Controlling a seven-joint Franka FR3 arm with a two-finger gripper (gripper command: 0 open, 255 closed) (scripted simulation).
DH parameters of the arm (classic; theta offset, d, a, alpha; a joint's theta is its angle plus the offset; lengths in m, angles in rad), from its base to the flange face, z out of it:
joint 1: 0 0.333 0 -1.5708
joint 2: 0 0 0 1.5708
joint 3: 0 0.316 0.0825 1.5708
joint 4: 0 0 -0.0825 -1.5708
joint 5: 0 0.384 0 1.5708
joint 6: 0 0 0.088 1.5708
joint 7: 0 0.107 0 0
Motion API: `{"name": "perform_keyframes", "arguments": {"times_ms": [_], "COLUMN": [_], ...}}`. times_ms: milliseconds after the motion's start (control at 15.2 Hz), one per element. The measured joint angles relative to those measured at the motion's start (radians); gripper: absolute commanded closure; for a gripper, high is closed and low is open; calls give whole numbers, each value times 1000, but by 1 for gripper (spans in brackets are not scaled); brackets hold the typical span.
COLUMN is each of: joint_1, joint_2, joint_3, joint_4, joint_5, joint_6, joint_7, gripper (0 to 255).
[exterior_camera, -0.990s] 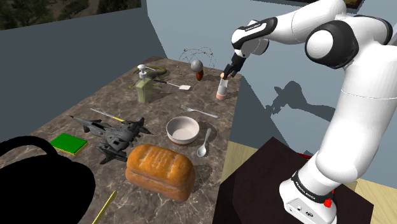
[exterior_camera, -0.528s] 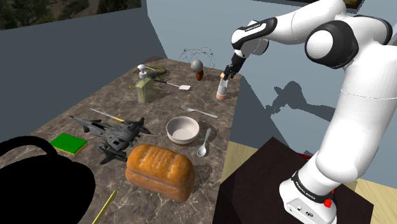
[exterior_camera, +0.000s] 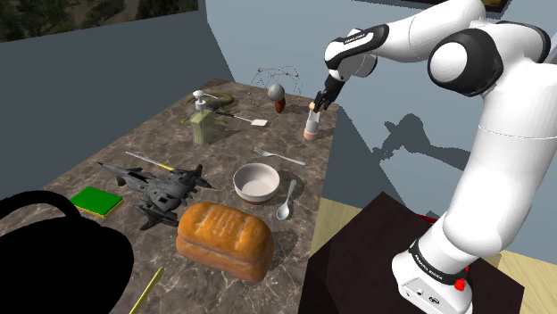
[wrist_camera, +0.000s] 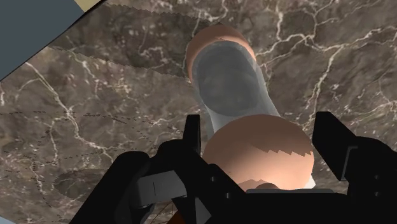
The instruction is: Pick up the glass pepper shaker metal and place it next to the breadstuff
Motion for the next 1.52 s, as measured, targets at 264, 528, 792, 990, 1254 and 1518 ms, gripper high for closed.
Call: {"name": "perform_keyframes", "arguments": {"times_ms": [264,528,792,990,1254,1518], "joint_1": [2,3,4,4,5,3], "joint_2": [-11,-27,-47,-53,-70,-76], "joint_3": [-3,-9,-13,-16,-19,-22], "joint_4": [12,44,69,99,133,175], "joint_5": [-9,-24,-39,-46,-59,-67], "joint_6": [-22,-68,-110,-144,-192,-239], "joint_7": [11,27,42,52,69,81], "gripper": [255,255,255,255,255,255]}}
